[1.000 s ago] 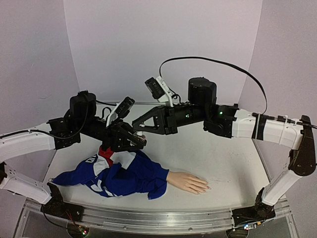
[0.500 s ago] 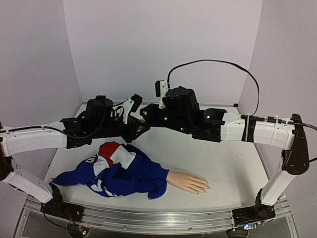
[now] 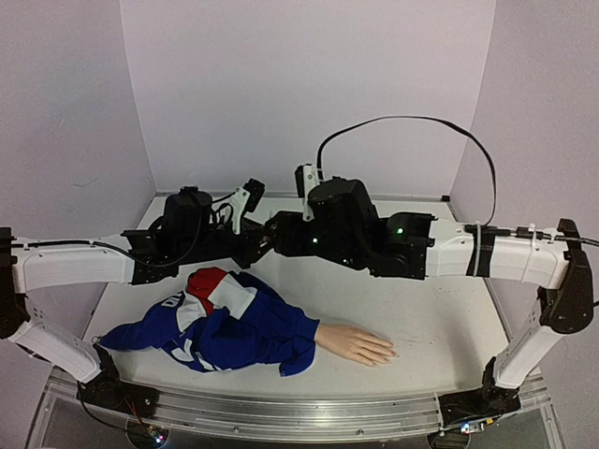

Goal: Paint the nails

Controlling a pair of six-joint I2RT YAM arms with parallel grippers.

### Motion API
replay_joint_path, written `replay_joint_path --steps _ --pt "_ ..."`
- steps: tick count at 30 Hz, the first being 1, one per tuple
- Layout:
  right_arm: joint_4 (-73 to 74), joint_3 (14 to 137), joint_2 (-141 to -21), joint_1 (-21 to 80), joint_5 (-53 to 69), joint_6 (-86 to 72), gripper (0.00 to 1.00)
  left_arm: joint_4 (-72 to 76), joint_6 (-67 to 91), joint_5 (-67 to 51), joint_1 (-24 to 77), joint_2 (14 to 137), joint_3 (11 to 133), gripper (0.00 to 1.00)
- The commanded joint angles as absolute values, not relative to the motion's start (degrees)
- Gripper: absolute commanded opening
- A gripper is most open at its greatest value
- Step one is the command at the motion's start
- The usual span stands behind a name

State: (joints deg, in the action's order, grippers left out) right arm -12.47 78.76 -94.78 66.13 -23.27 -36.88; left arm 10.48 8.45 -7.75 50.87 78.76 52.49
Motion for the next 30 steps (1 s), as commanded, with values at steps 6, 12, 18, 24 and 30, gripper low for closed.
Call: replay_joint_path --steps 6,12,18,24,30 --pt "-14.6 75.8 -86.5 57.3 16.3 -26.8 0.81 9.5 10.0 -21.9 49.1 67.2 49.9 0.00" --pt "-21.2 74.8 -86.0 55.7 38.0 -23.7 0.79 9.4 11.2 -49.0 49.0 66.0 52.2 0.00" --pt "-30.9 74.1 -87.3 55.8 46.9 -27.0 0.66 9.4 13.3 -58.5 49.1 67.1 54.0 0.00" --pt "-35.7 75.3 -90.7 55.8 50.2 -30.4 0.46 9.4 13.8 -62.8 49.1 68.2 54.9 0.00" --pt "-38.0 76.3 -92.5 55.9 51.7 -31.9 0.30 9.4 13.6 -63.7 49.1 69.2 55.0 0.00"
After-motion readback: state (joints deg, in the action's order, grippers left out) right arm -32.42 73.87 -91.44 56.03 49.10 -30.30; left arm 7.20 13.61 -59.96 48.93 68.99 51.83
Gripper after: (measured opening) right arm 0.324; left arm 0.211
